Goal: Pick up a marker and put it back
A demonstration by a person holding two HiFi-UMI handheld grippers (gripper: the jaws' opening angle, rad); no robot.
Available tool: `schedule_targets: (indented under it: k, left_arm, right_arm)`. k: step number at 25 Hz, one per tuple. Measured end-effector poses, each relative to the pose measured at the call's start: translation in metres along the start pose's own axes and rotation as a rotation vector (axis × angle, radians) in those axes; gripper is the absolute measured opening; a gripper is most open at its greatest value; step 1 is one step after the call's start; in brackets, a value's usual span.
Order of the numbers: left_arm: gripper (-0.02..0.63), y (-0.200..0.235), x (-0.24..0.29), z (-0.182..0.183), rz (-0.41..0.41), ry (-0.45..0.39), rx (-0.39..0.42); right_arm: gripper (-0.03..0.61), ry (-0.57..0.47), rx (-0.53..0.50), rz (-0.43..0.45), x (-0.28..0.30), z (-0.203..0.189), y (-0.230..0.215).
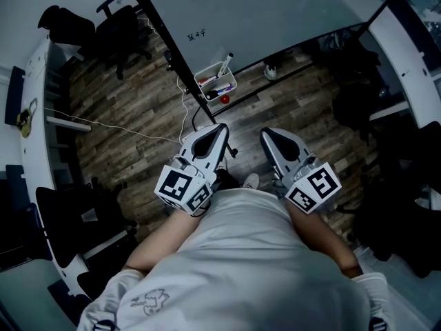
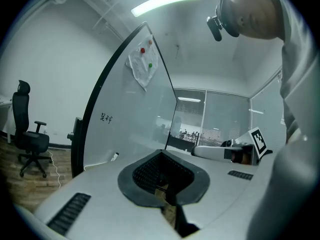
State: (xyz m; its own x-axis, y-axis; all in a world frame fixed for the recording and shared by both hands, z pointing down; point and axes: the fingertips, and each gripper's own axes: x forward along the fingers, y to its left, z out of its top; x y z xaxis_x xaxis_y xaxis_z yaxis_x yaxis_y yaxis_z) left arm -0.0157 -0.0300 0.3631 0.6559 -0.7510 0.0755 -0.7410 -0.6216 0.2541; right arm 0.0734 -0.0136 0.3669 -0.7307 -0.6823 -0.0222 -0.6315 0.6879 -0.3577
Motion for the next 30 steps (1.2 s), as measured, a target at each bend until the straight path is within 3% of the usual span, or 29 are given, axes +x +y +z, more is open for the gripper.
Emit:
schedule_targets:
  k: [12, 30]
  left_arm:
    - [0.005, 0.032, 0.015, 0.009, -0.081, 0.007, 0.005]
    - [0.005, 0.116, 0.043, 0.041, -0.256, 0.042, 0.033]
  right_arm:
    - [0.01, -0.017, -0.007, -0.056, 0.035, 0.008, -0.008]
    - [0.011, -0.063, -0.008, -0.183, 0.126, 0.014, -0.015]
